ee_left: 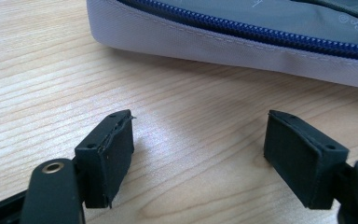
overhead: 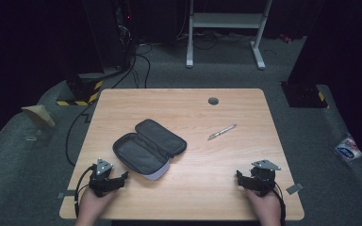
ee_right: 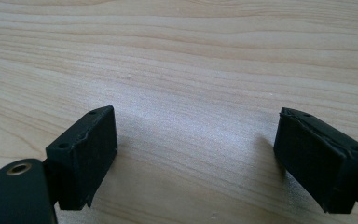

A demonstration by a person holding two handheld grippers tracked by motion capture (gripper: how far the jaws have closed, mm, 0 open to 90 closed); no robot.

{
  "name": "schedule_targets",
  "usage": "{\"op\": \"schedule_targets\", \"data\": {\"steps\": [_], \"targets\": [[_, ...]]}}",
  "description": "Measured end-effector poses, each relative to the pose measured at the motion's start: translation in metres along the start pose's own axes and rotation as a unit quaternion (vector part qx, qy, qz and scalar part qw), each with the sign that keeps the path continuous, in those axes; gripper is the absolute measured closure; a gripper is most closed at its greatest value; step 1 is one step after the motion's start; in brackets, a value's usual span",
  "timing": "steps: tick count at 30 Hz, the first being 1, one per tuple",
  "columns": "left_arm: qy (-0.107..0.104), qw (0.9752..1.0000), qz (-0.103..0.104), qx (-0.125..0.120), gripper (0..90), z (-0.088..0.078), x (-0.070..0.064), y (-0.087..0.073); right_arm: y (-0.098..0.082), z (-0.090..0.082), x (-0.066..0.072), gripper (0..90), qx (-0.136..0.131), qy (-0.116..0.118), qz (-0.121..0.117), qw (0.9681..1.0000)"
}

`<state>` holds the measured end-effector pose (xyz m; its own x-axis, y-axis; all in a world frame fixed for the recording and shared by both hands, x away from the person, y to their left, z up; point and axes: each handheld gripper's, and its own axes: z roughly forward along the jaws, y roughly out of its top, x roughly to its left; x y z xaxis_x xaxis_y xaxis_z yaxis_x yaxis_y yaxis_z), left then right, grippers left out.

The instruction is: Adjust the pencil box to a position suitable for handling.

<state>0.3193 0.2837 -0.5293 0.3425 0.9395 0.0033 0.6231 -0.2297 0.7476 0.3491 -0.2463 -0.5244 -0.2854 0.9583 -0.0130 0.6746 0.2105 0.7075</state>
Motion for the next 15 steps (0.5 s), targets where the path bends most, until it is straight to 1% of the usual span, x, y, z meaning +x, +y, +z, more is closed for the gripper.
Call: {"op": "schedule_targets", "data": {"steps": [14,15], "targets": [[0.000,1.0000,0.000,0.001,24.4,0.0000,-0.0006,0.0001,0.0000,0.0000,0.0000,13.2,0.000,0.000,0.000,1.0000],[-0.004,1.0000,0.003,0.000,24.9,-0.0007,0.0003,-0.0001,0.0000,0.0000,0.0000,13.2,0.000,0.000,0.000,1.0000]]}}
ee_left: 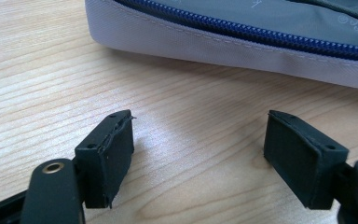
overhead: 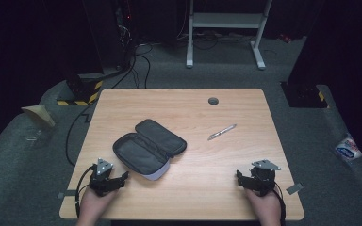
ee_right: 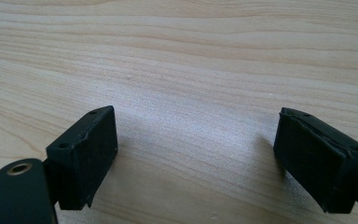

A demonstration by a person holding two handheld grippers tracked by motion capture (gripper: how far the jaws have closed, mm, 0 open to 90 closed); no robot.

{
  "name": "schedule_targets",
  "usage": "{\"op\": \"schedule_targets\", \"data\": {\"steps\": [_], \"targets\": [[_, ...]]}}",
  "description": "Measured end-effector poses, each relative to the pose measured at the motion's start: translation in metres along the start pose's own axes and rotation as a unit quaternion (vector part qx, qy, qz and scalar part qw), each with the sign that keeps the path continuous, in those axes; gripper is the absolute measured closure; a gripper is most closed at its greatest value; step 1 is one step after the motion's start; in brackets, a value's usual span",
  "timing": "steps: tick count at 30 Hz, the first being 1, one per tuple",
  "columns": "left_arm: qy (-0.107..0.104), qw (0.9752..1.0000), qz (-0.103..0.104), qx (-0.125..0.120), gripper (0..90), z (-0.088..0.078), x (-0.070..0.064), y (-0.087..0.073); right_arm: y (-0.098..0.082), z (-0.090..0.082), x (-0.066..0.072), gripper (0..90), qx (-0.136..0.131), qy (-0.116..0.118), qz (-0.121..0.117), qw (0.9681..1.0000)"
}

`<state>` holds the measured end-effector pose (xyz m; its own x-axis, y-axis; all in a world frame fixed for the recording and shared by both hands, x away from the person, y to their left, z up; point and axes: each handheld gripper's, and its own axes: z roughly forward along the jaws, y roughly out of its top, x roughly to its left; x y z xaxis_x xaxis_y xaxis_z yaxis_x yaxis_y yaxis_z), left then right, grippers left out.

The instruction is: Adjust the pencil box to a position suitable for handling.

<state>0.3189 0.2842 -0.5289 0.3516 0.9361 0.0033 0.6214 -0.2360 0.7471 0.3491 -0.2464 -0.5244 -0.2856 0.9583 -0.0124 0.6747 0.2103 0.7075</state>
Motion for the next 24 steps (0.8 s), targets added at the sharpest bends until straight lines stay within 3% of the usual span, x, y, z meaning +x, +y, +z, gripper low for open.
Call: {"op": "schedule_targets", "data": {"steps": [7,14,24], "targets": [[0.000,0.9999,-0.005,0.009,32.3,-0.003,0.006,0.002,0.000,0.000,0.000,13.1,0.000,0.008,-0.007,0.9999],[0.002,0.9998,-0.016,-0.013,34.4,-0.009,0.016,0.006,0.000,0.000,-0.001,13.3,-0.001,0.008,-0.007,0.9999],[-0.002,0.9996,-0.007,-0.026,34.2,-0.013,0.014,0.012,0.000,0.000,0.000,13.6,-0.001,0.008,-0.006,0.9999]]}}
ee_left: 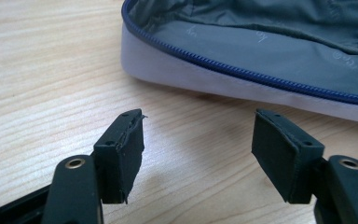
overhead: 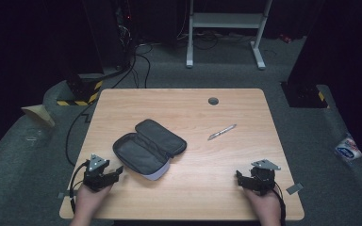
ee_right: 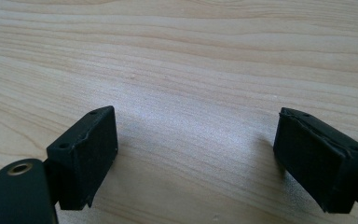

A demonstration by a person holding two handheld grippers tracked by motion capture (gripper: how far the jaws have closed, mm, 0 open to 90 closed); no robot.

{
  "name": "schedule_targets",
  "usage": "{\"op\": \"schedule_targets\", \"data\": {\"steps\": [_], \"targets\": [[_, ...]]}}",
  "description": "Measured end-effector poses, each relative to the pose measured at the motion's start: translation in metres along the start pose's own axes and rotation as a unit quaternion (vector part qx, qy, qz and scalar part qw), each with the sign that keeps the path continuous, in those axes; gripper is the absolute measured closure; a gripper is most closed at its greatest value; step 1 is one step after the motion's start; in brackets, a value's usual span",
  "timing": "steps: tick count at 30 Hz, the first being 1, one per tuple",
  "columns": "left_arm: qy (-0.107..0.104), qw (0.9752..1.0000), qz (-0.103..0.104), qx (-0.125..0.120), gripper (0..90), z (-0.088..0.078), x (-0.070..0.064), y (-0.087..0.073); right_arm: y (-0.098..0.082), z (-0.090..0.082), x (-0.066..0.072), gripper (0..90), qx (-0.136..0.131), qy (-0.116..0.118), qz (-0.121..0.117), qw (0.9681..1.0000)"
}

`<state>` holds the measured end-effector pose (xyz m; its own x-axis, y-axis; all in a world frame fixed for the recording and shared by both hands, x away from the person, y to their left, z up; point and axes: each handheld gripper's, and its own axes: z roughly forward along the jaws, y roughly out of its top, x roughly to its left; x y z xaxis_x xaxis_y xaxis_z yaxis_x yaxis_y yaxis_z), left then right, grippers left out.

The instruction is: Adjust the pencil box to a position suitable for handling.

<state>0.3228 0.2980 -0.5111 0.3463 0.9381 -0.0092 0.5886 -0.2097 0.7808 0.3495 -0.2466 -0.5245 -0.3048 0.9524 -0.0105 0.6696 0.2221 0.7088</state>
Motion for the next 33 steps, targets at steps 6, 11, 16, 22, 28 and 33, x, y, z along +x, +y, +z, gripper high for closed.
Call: {"op": "schedule_targets", "data": {"steps": [6,11,16,22,28,33], "targets": [[-0.003,0.9999,0.003,-0.016,33.6,-0.009,-0.004,0.006,0.000,0.000,0.000,14.4,-0.002,0.001,-0.003,1.0000],[-0.004,0.9997,0.003,-0.025,33.4,-0.015,-0.006,0.012,0.000,0.000,0.000,14.9,-0.001,0.002,-0.003,1.0000],[-0.003,0.9996,-0.004,-0.027,33.2,-0.018,-0.005,0.017,0.000,0.000,0.000,15.2,-0.002,0.003,-0.004,1.0000],[-0.008,0.9989,-0.018,-0.042,38.8,-0.018,0.002,0.036,0.000,0.000,0.000,15.6,-0.002,0.006,-0.008,0.9999],[-0.005,0.9973,-0.040,-0.062,44.5,-0.003,0.006,0.047,0.000,-0.001,0.001,16.4,-0.002,0.007,-0.006,1.0000],[0.007,0.9970,-0.039,-0.066,45.5,0.000,0.009,0.049,0.000,-0.001,0.001,17.0,-0.002,0.006,-0.008,0.9999]]}}
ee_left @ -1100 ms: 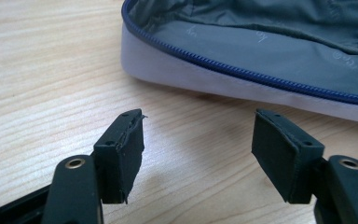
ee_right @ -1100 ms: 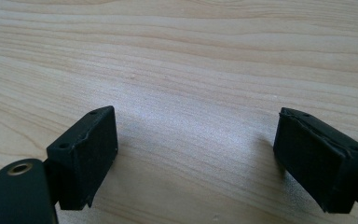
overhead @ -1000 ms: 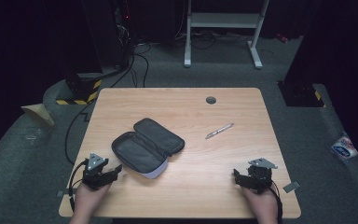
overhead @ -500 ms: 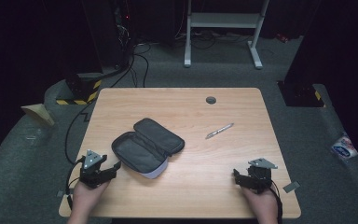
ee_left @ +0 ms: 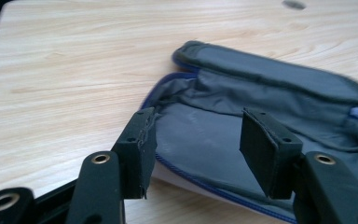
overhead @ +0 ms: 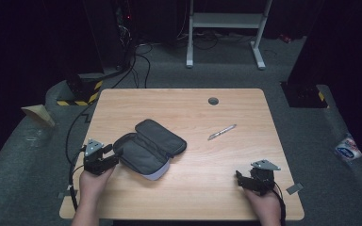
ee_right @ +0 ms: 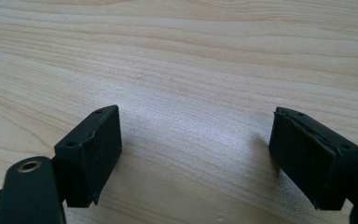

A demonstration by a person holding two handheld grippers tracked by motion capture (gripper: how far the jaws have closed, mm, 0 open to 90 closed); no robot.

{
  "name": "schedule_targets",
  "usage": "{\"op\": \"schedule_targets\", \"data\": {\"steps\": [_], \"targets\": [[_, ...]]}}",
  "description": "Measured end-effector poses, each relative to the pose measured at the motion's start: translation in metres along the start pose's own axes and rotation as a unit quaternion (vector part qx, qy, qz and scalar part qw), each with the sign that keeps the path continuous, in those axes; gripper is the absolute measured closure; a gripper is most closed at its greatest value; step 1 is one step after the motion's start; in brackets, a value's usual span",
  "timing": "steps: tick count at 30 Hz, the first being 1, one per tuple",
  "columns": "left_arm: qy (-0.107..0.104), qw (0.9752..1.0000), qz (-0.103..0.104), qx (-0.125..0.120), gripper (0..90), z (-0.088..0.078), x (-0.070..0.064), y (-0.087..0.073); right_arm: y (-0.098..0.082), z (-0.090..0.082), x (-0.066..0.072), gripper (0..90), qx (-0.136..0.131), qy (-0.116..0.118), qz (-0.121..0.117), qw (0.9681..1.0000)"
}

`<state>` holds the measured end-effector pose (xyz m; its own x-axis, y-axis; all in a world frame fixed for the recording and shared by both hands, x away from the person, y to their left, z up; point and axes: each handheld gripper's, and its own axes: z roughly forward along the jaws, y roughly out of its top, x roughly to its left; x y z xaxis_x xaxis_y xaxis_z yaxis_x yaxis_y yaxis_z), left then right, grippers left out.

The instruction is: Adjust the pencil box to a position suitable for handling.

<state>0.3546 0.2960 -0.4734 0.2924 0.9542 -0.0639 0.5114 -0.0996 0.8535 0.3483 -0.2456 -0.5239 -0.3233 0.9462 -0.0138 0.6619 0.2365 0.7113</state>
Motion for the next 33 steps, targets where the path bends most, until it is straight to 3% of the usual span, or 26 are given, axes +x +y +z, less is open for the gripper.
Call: {"op": "schedule_targets", "data": {"steps": [4,11,13,20,24,26,27,30,33], "targets": [[0.002,0.9999,0.008,0.006,53.6,0.008,0.011,-0.002,0.000,0.000,0.000,17.2,-0.001,0.000,-0.001,1.0000],[0.010,0.9999,-0.003,0.009,58.6,0.018,0.020,-0.004,-0.001,-0.001,0.000,17.9,-0.002,-0.001,-0.003,1.0000],[0.001,0.9999,-0.007,0.012,62.4,0.018,0.022,-0.006,-0.001,-0.001,0.000,18.3,-0.001,0.000,-0.001,1.0000],[-0.008,0.9998,0.003,0.018,69.8,0.017,0.019,-0.007,-0.001,-0.001,0.000,19.1,-0.003,0.000,-0.003,1.0000],[-0.028,0.9994,-0.001,0.021,70.9,0.014,0.017,-0.010,-0.001,-0.001,0.001,19.8,-0.004,0.003,-0.003,1.0000],[-0.040,0.9989,0.004,0.024,70.7,0.013,0.012,-0.012,-0.001,-0.001,0.001,19.8,-0.004,0.003,-0.004,1.0000],[-0.048,0.9983,0.019,0.026,70.1,0.010,0.007,-0.014,-0.001,-0.001,0.001,20.3,-0.004,0.004,-0.004,1.0000],[-0.051,0.9981,0.024,0.024,69.4,0.006,0.002,-0.014,-0.001,-0.002,0.001,20.8,-0.004,0.004,-0.003,1.0000],[-0.034,0.9991,0.024,0.007,64.2,0.003,0.002,-0.012,-0.002,-0.002,0.001,21.4,-0.003,0.004,-0.004,1.0000]]}}
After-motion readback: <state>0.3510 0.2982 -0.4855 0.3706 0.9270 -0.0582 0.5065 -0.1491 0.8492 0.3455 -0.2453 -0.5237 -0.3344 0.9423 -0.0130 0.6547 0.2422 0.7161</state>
